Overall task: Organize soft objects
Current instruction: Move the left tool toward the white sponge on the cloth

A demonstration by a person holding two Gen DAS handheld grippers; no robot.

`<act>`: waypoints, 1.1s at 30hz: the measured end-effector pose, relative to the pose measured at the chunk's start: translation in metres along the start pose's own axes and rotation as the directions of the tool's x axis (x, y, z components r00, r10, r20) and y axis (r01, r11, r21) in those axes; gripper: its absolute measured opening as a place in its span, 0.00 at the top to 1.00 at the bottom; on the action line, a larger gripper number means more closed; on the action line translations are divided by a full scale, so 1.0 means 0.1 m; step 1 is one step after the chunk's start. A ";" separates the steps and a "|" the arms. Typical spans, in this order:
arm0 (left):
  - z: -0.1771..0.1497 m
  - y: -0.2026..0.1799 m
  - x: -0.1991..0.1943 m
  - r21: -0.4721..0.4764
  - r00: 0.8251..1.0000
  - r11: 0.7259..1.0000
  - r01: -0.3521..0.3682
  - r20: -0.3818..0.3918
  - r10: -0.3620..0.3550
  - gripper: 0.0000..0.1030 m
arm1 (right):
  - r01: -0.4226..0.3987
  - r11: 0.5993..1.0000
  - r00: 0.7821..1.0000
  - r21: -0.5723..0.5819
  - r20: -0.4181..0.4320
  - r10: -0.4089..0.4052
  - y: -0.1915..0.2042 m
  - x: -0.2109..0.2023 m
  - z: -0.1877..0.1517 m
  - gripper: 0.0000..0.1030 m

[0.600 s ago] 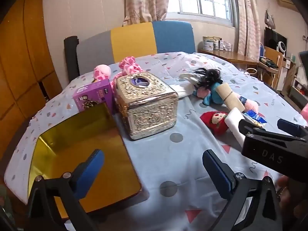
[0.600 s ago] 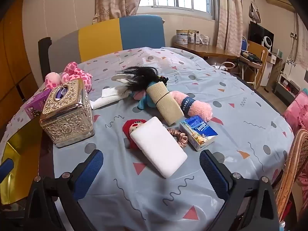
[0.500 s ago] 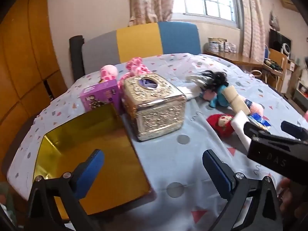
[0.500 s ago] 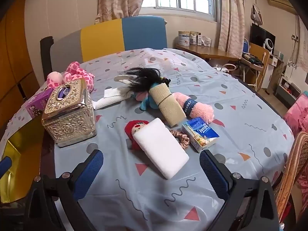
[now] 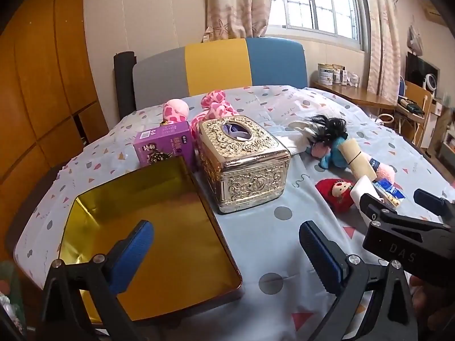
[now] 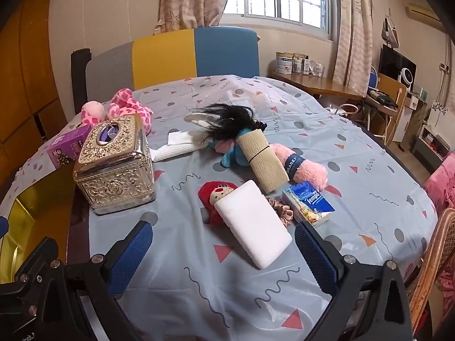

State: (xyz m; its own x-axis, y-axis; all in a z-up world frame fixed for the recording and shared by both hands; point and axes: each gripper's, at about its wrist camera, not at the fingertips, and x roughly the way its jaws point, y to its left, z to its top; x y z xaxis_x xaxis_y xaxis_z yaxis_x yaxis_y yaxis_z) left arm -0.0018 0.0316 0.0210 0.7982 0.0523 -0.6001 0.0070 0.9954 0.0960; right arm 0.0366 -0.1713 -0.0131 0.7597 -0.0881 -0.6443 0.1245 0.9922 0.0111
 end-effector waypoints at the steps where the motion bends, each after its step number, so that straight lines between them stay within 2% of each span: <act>1: -0.01 0.00 -0.01 -0.005 1.000 1.000 -0.002 0.002 0.002 0.00 | 0.001 1.000 1.000 -0.003 0.001 -0.001 0.01 0.00 0.00 0.01; 18: -0.02 0.04 0.01 -0.021 1.000 1.000 -0.005 -0.010 0.005 0.00 | -0.001 1.000 1.000 -0.012 0.007 0.001 0.03 0.00 0.03 0.01; 33: -0.02 0.03 0.04 -0.015 1.000 1.000 0.002 -0.018 -0.002 0.00 | 0.019 1.000 0.999 -0.002 0.033 -0.019 -0.12 -0.01 0.18 0.01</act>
State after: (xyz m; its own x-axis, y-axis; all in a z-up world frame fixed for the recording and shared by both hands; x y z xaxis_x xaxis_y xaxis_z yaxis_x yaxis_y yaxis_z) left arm 0.0001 0.0350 0.0174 0.7869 0.0514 -0.6149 -0.0004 0.9966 0.0827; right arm 0.0459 -0.1851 0.0013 0.7781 -0.1097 -0.6186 0.1374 0.9905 -0.0028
